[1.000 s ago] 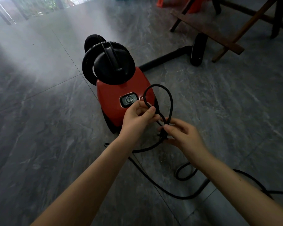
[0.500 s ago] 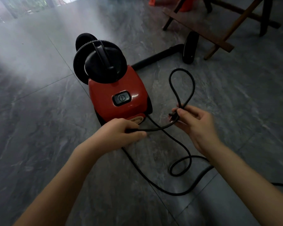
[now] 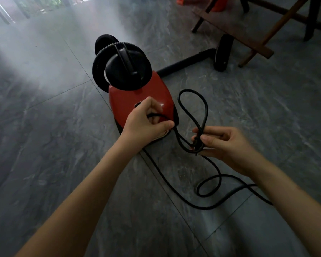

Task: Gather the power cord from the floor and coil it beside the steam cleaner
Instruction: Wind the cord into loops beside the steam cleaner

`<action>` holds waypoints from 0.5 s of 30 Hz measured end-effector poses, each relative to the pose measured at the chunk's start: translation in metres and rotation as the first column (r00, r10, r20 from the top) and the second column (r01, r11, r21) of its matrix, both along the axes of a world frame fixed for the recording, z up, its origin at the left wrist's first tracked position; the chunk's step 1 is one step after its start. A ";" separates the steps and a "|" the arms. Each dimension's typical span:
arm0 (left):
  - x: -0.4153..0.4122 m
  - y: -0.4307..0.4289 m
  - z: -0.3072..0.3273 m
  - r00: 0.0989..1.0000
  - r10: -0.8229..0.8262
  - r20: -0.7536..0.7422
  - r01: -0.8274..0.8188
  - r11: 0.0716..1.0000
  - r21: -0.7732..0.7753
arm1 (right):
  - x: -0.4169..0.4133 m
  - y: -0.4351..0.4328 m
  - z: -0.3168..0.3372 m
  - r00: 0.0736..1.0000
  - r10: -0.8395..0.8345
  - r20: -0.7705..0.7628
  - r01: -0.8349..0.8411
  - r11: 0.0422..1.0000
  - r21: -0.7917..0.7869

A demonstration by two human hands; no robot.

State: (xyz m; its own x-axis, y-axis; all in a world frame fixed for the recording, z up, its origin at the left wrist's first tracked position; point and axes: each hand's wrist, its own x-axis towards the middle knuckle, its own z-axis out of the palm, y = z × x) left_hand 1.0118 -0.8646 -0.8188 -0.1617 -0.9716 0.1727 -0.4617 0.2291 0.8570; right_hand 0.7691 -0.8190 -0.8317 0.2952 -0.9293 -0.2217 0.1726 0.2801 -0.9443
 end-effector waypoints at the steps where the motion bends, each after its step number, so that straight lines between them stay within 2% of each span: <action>1: -0.002 -0.001 0.000 1.000 -0.004 0.006 0.004 1.000 -0.004 | 0.001 0.001 0.001 1.000 0.012 -0.002 -0.012 1.000 -0.001; 7: -0.010 0.005 -0.003 0.999 0.019 0.045 -0.013 0.991 -0.134 | 0.016 0.008 -0.003 0.996 0.063 -0.056 -0.063 0.998 0.002; 12: -0.012 0.015 -0.012 0.929 0.367 0.049 -0.348 0.910 -0.223 | 0.017 0.010 -0.004 0.996 -0.090 -0.003 0.090 0.995 -0.041; 13: -0.013 0.017 -0.013 0.918 0.394 0.041 -0.379 0.904 -0.195 | 0.016 0.010 -0.004 0.993 -0.118 0.019 0.118 0.992 -0.041; 15: -0.019 0.025 -0.018 0.942 0.334 -0.023 -0.335 0.941 -0.046 | 0.016 0.009 -0.003 0.990 -0.135 0.040 0.137 0.989 -0.058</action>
